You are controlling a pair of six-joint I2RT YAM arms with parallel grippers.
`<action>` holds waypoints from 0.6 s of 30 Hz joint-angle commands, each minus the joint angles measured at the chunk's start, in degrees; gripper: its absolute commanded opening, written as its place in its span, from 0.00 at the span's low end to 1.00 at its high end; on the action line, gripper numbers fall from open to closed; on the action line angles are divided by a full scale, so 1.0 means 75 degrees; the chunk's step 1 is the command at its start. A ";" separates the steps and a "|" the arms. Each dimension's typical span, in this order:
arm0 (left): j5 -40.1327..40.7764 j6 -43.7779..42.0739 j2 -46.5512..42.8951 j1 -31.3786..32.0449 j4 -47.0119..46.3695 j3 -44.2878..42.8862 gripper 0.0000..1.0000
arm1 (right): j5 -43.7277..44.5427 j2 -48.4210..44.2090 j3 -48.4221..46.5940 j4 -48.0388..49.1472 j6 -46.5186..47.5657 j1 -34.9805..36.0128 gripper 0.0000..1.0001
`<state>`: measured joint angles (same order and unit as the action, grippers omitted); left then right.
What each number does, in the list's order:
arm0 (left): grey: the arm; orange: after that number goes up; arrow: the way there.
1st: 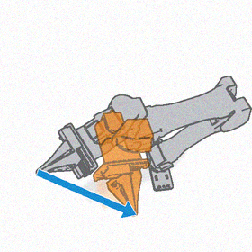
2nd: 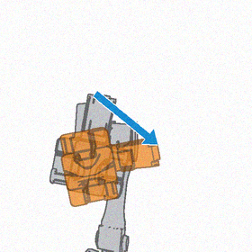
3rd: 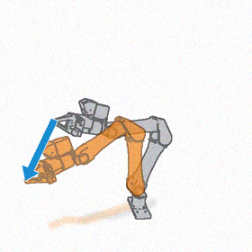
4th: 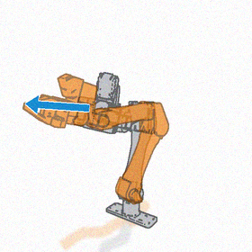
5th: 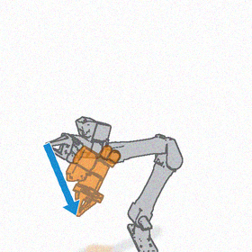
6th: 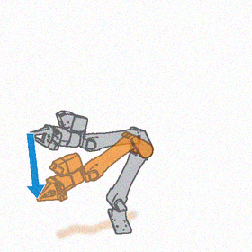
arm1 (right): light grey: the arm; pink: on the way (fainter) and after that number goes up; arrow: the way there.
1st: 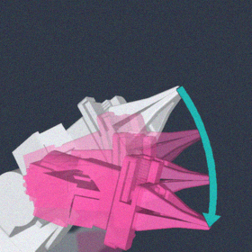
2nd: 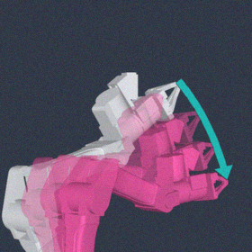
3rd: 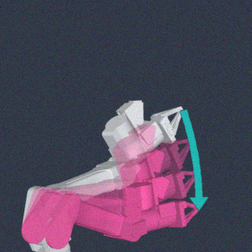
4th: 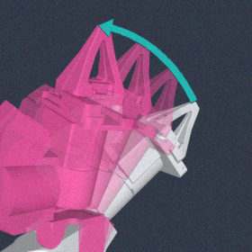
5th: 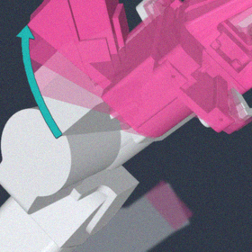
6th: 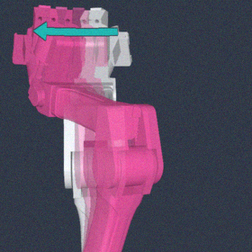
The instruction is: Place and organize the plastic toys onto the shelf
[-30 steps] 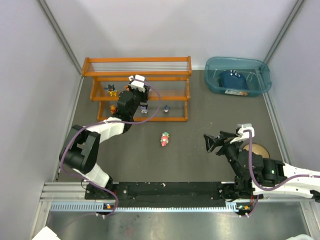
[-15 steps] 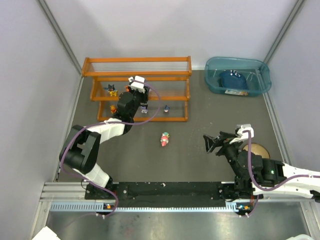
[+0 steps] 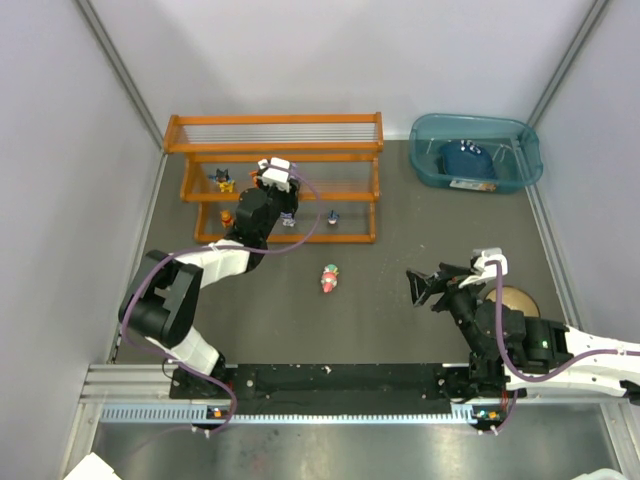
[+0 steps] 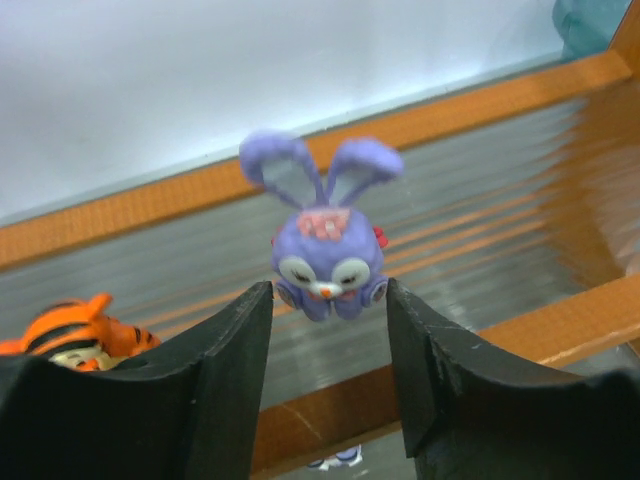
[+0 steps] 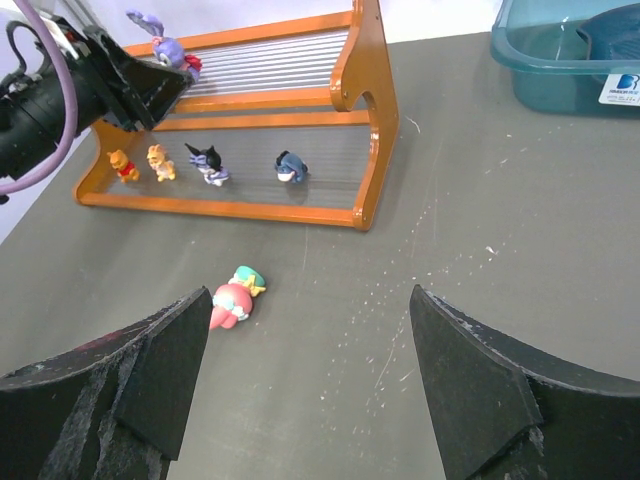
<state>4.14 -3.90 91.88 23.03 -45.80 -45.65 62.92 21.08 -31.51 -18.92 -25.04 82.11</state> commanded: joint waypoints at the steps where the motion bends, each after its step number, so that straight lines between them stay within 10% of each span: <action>1: 0.0081 0.0087 -0.0109 0.0012 0.0025 0.0122 0.56 | -0.0033 -0.0080 -0.0053 0.0085 0.0116 0.0103 0.81; 18: 0.0081 0.0239 -0.0425 0.0059 0.0037 0.0227 0.69 | -0.0057 -0.0080 -0.0053 0.0085 0.0139 0.0092 0.81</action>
<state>4.97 -2.92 91.61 23.03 -45.01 -44.86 62.67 21.08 -31.51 -18.92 -25.04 82.13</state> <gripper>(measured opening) 0.664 0.813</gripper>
